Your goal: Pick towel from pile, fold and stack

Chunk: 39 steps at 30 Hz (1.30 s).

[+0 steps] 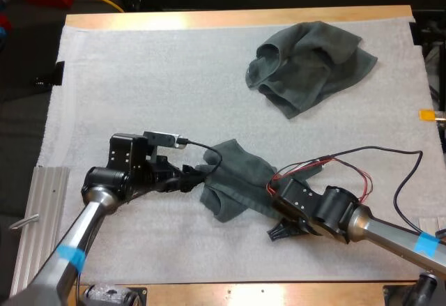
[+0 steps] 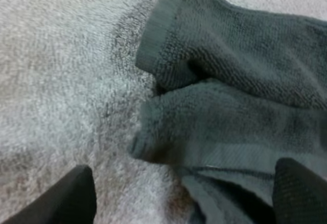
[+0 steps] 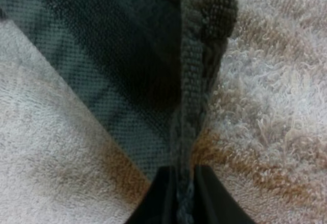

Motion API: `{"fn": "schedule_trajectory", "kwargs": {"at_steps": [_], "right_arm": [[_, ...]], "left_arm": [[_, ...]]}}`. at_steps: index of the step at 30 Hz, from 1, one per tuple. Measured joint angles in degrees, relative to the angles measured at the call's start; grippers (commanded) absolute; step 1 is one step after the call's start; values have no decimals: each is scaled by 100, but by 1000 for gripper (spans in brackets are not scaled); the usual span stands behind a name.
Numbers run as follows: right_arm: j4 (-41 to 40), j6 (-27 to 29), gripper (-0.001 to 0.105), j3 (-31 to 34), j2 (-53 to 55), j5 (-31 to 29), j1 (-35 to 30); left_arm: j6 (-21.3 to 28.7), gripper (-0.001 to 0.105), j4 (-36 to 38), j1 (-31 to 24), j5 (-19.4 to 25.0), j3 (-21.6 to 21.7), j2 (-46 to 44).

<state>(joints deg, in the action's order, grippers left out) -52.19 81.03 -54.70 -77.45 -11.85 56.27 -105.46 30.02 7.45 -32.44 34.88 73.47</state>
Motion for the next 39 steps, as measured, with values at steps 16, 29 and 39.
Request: {"fn": "schedule_trajectory", "kwargs": {"at_steps": [16, 29, 39], "right_arm": [[0, -134, 2, 0, 0, 0, 0], [0, -134, 2, 0, 0, -6, 0], [0, -134, 2, 0, 0, -6, 0]], "left_arm": [[-92, 69, -725, 1, -916, 0, 1108], [-111, 37, -767, -5, -930, 0, 1116], [-126, 18, -767, -5, -1050, 0, 1101]]}}
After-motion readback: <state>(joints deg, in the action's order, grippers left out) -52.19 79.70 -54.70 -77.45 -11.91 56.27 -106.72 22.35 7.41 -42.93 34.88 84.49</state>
